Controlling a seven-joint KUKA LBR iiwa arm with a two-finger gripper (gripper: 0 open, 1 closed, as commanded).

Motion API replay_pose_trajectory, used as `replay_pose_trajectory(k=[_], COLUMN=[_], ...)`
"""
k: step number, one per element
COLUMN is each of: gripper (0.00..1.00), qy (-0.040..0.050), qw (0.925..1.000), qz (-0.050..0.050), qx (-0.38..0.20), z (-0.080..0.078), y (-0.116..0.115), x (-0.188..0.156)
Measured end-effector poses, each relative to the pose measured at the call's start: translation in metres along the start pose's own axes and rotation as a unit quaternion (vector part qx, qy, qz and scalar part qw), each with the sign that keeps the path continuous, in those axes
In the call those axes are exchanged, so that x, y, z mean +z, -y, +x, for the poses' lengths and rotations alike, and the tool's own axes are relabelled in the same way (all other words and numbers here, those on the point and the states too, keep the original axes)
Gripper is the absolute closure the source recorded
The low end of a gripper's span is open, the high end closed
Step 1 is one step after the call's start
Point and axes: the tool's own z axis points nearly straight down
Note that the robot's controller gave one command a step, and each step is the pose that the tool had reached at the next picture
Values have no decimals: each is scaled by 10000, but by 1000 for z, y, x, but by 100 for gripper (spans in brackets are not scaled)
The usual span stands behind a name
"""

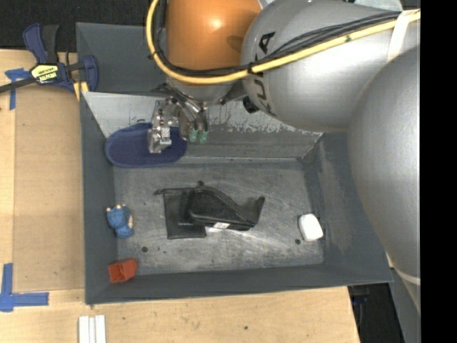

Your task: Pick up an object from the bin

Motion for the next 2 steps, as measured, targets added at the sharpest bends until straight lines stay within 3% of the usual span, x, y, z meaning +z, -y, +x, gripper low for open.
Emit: replay_pose_trajectory(k=[1,2], gripper=[100,100], qy=[35,-15], qw=[9715,9762], qz=[-1,-9], qx=[-2370,-2170], z=[-2,30], y=[1,-30], x=[-70,-53])
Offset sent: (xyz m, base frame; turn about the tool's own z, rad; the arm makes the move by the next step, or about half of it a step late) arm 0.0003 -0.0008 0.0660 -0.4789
